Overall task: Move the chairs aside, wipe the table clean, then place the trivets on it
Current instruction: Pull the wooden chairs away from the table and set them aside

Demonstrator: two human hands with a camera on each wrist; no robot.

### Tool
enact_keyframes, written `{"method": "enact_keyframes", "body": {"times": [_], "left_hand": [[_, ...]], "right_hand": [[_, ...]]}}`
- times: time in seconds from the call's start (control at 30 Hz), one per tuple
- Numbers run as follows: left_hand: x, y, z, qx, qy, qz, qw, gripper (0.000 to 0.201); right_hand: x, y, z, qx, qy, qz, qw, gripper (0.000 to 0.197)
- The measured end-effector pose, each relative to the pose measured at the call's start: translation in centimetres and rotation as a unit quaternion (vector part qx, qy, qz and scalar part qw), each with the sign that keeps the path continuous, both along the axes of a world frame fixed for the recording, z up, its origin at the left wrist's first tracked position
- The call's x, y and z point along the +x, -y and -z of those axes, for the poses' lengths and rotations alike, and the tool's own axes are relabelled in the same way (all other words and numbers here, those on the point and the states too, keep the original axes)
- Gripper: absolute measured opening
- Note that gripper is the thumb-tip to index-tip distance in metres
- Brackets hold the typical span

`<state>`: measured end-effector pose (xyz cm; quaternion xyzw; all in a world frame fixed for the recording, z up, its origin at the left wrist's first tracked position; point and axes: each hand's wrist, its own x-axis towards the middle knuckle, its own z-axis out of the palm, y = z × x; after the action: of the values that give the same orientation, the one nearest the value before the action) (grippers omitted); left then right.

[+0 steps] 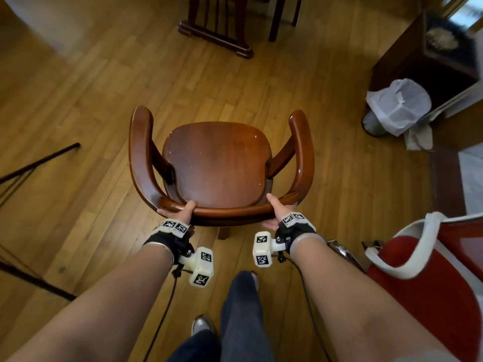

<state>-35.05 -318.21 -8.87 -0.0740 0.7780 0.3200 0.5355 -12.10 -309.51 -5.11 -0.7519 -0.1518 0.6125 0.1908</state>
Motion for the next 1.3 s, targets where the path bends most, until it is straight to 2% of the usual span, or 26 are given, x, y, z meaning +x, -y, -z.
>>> {"method": "enact_keyframes", "body": {"times": [0.2,0.4,0.47,0.73,0.93,1.0,1.1,1.17,1.3], "left_hand": [[-4.0,-7.9,0.0,0.027,-0.018,-0.018,0.999,0.114],[-9.1,-17.9,-0.7,0.027,-0.027,-0.051,0.998,0.108],[-10.7,-21.5,-1.0,0.03,-0.021,-0.06,0.998,0.106],[-18.3,-33.3,-0.4,0.018,0.009,-0.049,0.999,0.118],[-23.8,-41.4,-0.7,0.035,0.014,-0.026,0.999,0.112],[-26.0,-44.2,-1.1,0.03,0.019,-0.023,0.999,0.114],[-29.7,-49.2,-1.4,0.034,0.002,-0.005,0.999,0.104],[-32.3,-52.4,-1.5,0.034,0.002,-0.001,0.999,0.107],[-37.0,-59.0,-1.6,0.024,0.003,0.011,1.0,0.114]], "right_hand": [[-3.5,-8.1,0.8,-0.012,-0.01,-0.022,1.0,0.102],[-7.9,-18.0,0.6,-0.014,-0.03,-0.026,0.999,0.087],[-9.5,-21.6,0.3,-0.013,-0.033,-0.028,0.999,0.088],[-16.0,-33.6,0.4,-0.02,-0.026,-0.032,0.999,0.089],[-22.1,-41.0,-0.3,-0.029,-0.006,-0.036,0.999,0.085],[-24.1,-43.6,-0.4,-0.035,-0.005,-0.047,0.998,0.078],[-27.5,-47.6,-0.9,-0.045,0.014,-0.043,0.998,0.067],[-29.7,-50.2,-0.4,-0.052,0.029,-0.029,0.998,0.074],[-33.9,-55.3,0.2,-0.03,-0.003,0.029,0.999,0.081]]}}
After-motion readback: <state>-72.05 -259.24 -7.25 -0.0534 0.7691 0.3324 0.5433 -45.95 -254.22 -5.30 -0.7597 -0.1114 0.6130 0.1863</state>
